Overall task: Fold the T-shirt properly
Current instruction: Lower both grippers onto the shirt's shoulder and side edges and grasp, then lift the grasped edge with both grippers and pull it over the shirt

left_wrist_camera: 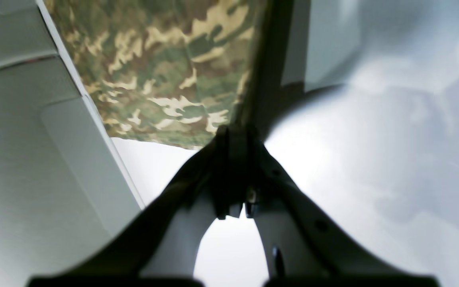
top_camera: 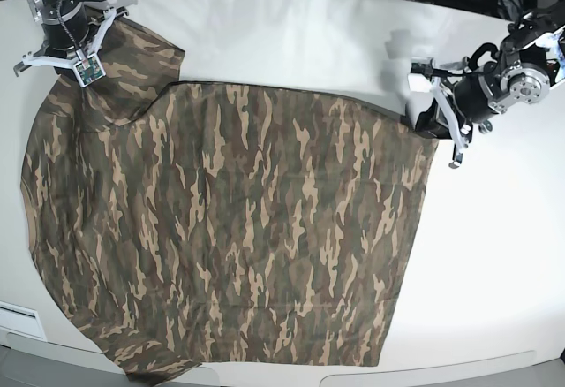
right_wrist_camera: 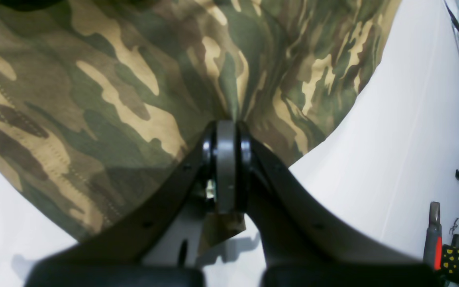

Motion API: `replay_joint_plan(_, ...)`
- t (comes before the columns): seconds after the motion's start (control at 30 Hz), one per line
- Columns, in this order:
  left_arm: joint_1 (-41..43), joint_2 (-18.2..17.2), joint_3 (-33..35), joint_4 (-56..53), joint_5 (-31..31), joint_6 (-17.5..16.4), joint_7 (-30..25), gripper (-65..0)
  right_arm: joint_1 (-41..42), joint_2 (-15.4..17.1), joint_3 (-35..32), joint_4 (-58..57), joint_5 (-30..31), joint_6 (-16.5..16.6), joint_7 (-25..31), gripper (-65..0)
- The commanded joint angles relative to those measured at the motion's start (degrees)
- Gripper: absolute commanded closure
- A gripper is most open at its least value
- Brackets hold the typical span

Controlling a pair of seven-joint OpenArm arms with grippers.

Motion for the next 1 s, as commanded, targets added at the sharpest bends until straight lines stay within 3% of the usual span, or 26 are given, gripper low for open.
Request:
replay_joint_plan(0.0,-0.76,-1.33,-0.66,1.14,0.35,0.90,0.02,0.0,-0.33,0.66,0.37,1.07,-0.46,-0.48,0.85,0.0)
replay_joint_plan(0.27,-0.35,-1.66,-0.66,1.20,0.04,0.85,0.02,0.0,-0.44,0.66,0.37,1.07,-0.44,-0.46,0.28,0.0)
replay_joint_plan(0.53,5.92,-1.79,-0.66,1.27,0.81,0.48,0.07,0.0,-3.58,0.66,0.37,2.82,-0.87,0.37,-0.48,0.0)
replay_joint_plan(0.67,9.01,-1.81,-0.66,1.99,2.86,0.79,2.99,0.0,-5.97,0.68,0.44,5.18,-4.00,-1.62,-0.87,0.0)
replay_joint_plan(0.87,10.80,-1.77,-0.72,2.21,5.14,6.08,4.50,0.0,-7.78,0.66,0.48,6.69,-4.79,-2.16,-0.83,0.0)
replay_joint_plan(0.97,10.82,-1.84,-0.72,1.49,2.93,0.92,4.52,0.0,-7.78,0.66,0.48,6.69,-4.79,-2.16,-0.90,0.0)
